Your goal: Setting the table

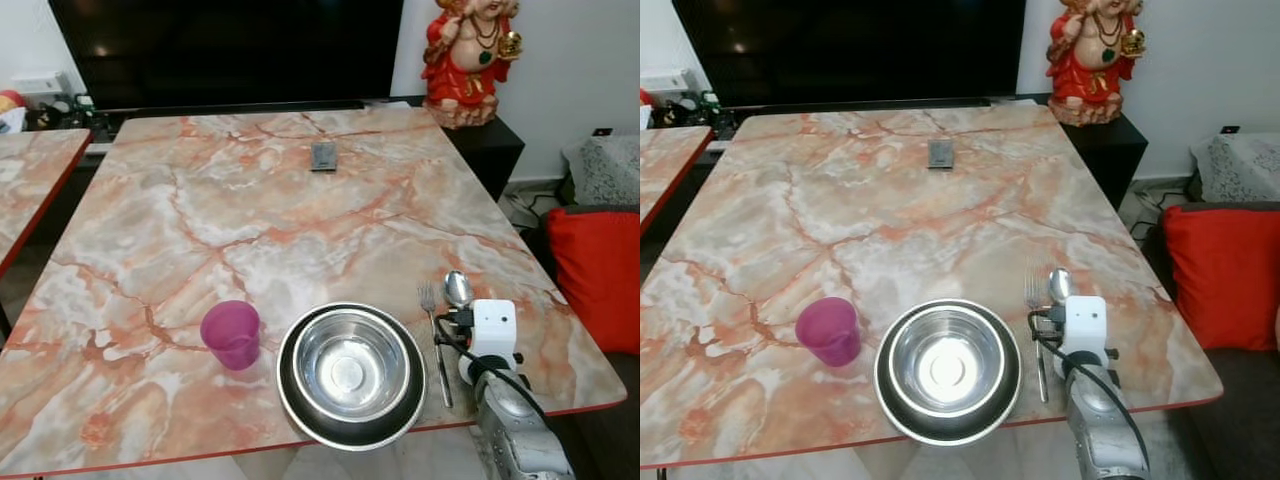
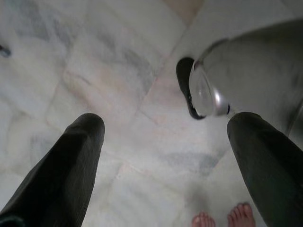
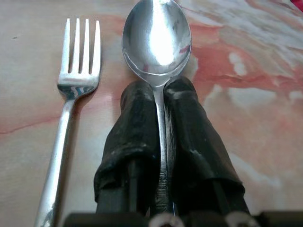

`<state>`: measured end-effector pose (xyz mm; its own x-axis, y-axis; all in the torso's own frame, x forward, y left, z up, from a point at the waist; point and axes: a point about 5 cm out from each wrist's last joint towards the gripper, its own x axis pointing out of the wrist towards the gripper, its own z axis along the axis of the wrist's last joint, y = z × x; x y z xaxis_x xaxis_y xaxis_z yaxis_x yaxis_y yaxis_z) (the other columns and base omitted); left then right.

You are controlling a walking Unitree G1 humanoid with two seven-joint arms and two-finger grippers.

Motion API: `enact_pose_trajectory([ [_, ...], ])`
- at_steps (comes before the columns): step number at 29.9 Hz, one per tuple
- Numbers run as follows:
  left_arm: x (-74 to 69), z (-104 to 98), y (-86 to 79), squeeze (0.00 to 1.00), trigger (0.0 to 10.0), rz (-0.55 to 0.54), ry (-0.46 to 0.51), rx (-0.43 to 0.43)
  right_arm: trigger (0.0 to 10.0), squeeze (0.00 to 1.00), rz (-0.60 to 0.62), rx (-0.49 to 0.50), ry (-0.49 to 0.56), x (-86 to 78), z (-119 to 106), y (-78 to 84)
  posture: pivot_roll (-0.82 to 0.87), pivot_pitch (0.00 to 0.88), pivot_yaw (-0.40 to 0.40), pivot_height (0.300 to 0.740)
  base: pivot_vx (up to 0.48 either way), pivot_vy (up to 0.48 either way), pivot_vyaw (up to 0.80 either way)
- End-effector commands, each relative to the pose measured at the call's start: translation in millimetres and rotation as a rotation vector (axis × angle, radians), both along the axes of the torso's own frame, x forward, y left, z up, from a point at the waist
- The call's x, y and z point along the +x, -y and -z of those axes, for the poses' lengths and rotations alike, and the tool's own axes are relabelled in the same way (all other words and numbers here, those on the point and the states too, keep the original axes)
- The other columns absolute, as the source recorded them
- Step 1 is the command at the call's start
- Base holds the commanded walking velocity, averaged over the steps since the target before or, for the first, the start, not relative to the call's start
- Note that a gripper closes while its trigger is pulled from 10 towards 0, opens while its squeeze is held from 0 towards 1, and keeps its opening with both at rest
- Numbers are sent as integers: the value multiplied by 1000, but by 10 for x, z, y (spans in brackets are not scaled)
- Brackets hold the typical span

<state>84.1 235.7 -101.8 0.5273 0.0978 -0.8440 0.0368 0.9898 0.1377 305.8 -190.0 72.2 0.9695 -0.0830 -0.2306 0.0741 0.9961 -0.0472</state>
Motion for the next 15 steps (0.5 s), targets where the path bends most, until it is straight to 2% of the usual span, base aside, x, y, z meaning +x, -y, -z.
enact_pose_trajectory([
  [1,-93,27,4,0,10000,-21,-34,-2,10000,0,0,1,-29,-30,68,-2,-30,110,2,740,0,0,0],
  [15,-90,29,9,0,10000,-23,-36,-3,10000,0,0,-1,-37,-30,88,-4,-29,110,2,740,0,0,0],
])
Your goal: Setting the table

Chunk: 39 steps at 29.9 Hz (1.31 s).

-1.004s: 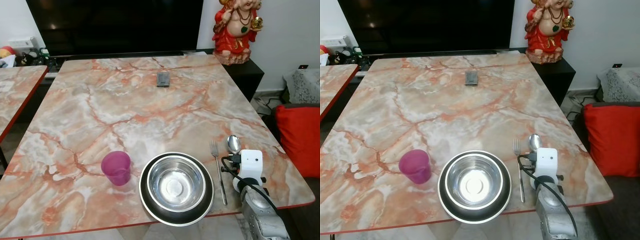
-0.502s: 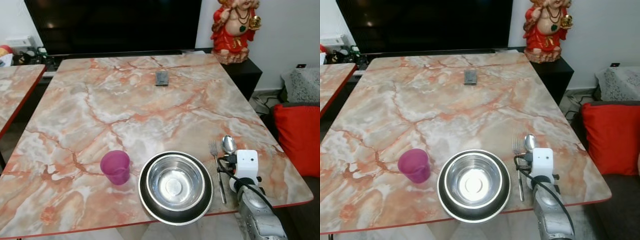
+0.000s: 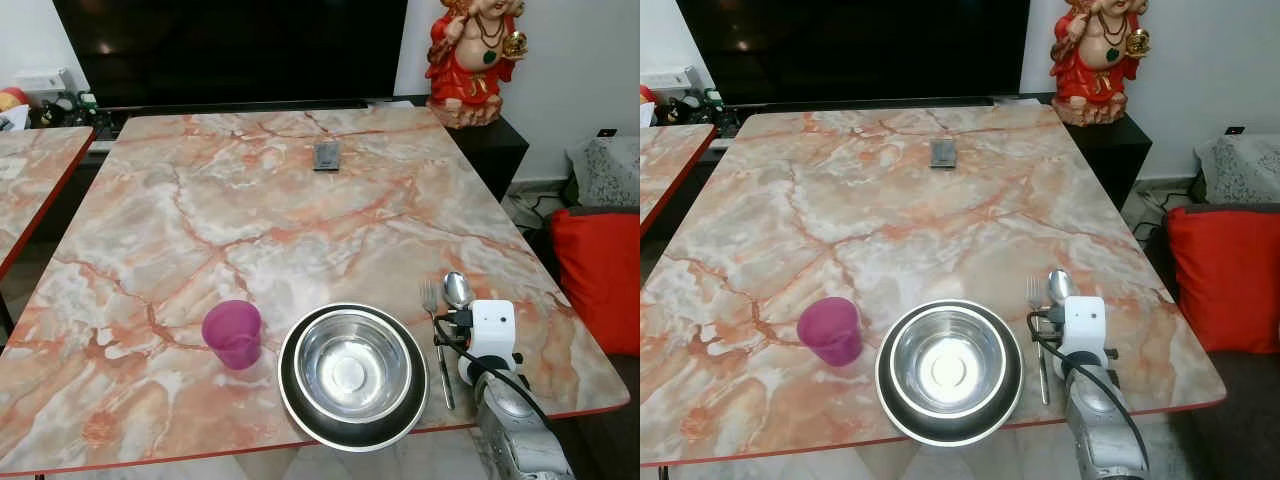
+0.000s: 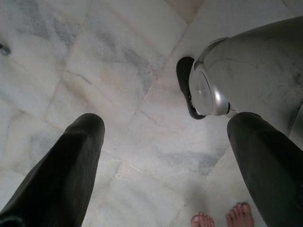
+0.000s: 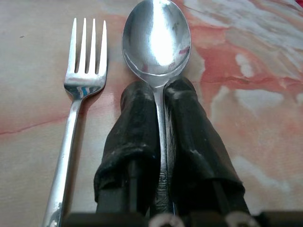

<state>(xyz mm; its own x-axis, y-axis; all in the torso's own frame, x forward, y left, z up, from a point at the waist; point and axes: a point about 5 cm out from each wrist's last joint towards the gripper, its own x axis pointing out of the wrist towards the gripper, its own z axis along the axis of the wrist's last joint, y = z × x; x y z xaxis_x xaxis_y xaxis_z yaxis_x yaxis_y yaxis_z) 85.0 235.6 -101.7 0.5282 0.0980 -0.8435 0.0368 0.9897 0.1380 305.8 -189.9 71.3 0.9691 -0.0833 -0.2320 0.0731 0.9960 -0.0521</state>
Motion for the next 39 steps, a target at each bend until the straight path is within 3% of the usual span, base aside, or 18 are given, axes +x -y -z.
enact_pose_trajectory([
  [1,-100,30,8,0,10000,-23,-37,-3,10000,0,2,4,-36,-31,80,-4,-29,110,2,740,0,0,0],
  [5,-100,31,9,0,10000,-23,-38,-3,10000,35,0,6,-37,-31,81,-13,-28,111,2,740,0,0,0],
  [6,-100,31,9,0,10000,-23,-38,-3,10000,200,0,6,-37,-31,81,-14,-28,111,2,740,0,0,0],
  [7,-100,31,10,0,10000,-23,-38,-3,10000,278,-1,6,-37,-31,79,-18,-28,111,2,740,0,0,0],
  [25,-101,33,15,0,10000,-25,-39,-5,10000,278,-8,12,-43,-43,89,-63,-29,110,2,740,0,0,0],
  [27,-101,33,15,0,10000,-26,-39,-5,10000,478,-7,11,-44,-42,88,-64,-28,111,1,740,0,0,0],
  [34,-100,34,17,0,10000,-26,-39,-6,10000,404,4,6,-48,-44,93,-52,-29,110,2,740,0,0,0],
  [35,-100,34,17,0,10000,-26,-39,-6,10000,204,8,6,-49,-44,95,-49,-29,110,2,740,0,0,0],
  [36,-100,34,17,0,10000,-26,-39,-6,10000,204,8,6,-49,-44,95,-49,-29,110,2,740,0,0,0],
  [37,-100,34,18,0,10000,-25,-40,-6,10000,278,9,7,-50,-45,96,-49,-29,110,2,740,0,0,0],
  [38,-100,34,18,0,10000,-26,-40,-5,10000,624,9,7,-50,-45,96,-50,-29,110,2,740,0,0,0],
  [39,-100,34,18,0,10000,-25,-40,-5,10000,675,9,7,-50,-44,97,-50,-29,110,2,740,0,0,0],
])
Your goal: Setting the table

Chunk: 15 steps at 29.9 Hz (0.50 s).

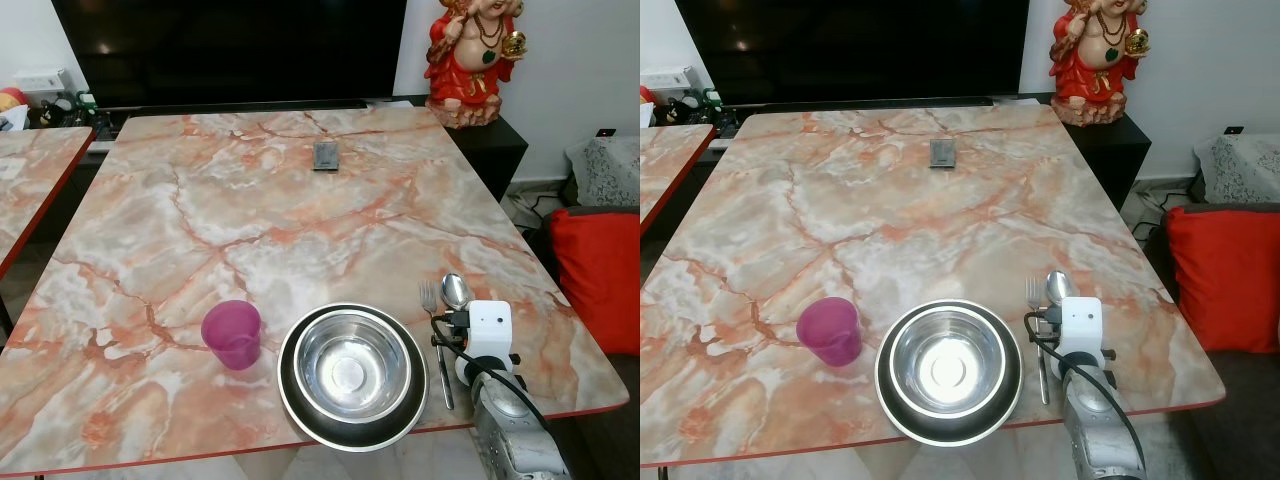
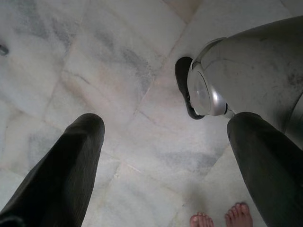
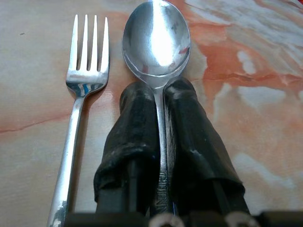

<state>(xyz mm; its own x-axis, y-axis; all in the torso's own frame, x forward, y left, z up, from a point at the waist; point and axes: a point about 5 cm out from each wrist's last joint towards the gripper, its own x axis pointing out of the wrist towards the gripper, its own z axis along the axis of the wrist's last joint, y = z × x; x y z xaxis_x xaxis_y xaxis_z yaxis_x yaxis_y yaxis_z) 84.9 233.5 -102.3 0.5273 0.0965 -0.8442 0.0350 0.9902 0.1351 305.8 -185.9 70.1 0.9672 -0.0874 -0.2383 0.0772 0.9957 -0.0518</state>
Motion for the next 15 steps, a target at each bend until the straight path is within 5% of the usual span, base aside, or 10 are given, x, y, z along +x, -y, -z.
enact_pose_trajectory([
  [1,-99,28,-3,0,10000,-23,-39,-2,10000,675,5,6,-44,-44,85,-10,-29,110,2,740,0,0,0],
  [12,-102,29,-1,0,10000,-24,-40,-2,10000,608,15,0,-39,-47,80,-3,-27,111,2,740,0,0,0],
  [13,-102,29,-1,0,10000,-24,-40,-2,10000,82,20,-1,-33,-45,72,0,-27,111,2,740,0,0,0],
  [15,-102,29,-1,0,10000,-23,-40,-2,10000,0,31,4,-8,-35,42,10,-26,110,3,740,0,0,0],
])
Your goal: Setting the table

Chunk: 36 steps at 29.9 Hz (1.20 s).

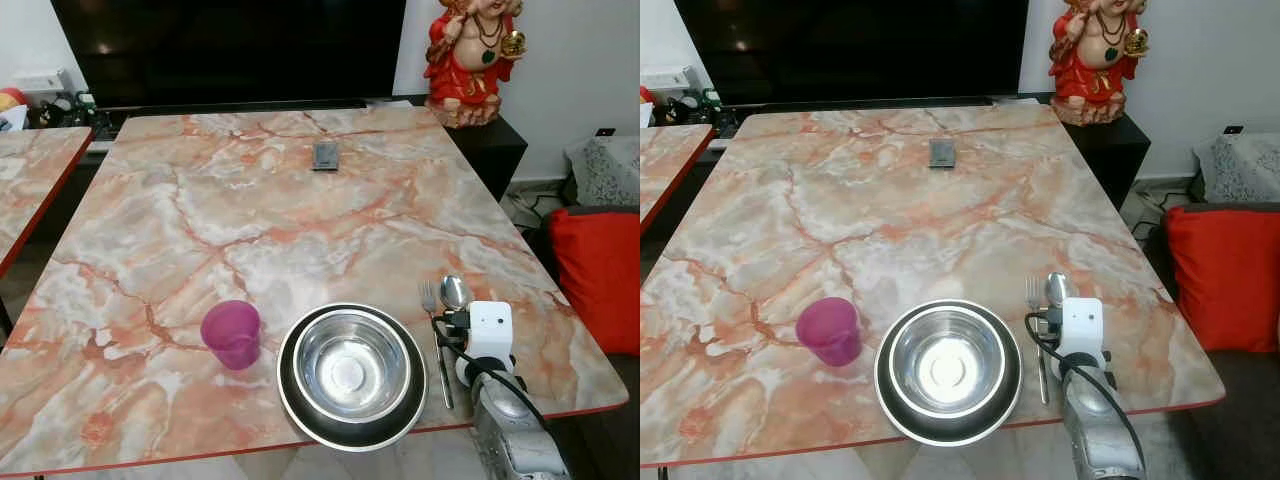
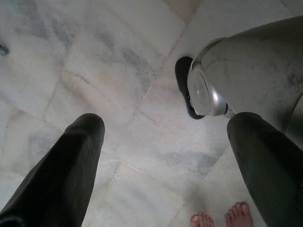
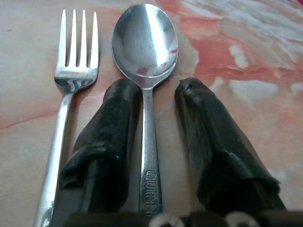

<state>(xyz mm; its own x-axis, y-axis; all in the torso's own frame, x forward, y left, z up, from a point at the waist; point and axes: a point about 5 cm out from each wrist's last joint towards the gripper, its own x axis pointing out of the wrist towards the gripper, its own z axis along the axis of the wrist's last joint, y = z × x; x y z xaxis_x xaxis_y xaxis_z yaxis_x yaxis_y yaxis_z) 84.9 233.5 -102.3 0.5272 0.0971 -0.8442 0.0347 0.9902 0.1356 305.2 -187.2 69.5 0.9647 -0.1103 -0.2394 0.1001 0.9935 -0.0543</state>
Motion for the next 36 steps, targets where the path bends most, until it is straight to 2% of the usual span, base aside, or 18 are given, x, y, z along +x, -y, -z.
enact_pose_trajectory([
  [1,-101,29,-1,0,10000,-23,-40,-2,10000,0,10,9,3,-24,21,-1,-26,110,3,740,0,0,0],
  [13,-102,29,-2,0,10000,-21,-40,-2,10000,0,57,36,176,36,-230,51,-27,107,4,740,0,0,0],
  [24,-88,28,4,0,10000,-23,-35,0,10000,0,110,22,433,57,-601,118,-30,89,2,740,0,0,0],
  [27,-86,29,10,0,10000,-22,-35,-1,10000,0,180,-8,488,35,-687,209,-32,84,2,740,0,0,0],
  [31,-88,29,12,0,10000,-22,-35,-2,10000,0,198,-10,491,27,-685,241,-35,78,2,740,0,0,0],
  [36,-106,32,9,0,10000,-34,-36,0,10000,0,158,-6,477,7,-625,183,-32,64,3,740,0,0,0],
])
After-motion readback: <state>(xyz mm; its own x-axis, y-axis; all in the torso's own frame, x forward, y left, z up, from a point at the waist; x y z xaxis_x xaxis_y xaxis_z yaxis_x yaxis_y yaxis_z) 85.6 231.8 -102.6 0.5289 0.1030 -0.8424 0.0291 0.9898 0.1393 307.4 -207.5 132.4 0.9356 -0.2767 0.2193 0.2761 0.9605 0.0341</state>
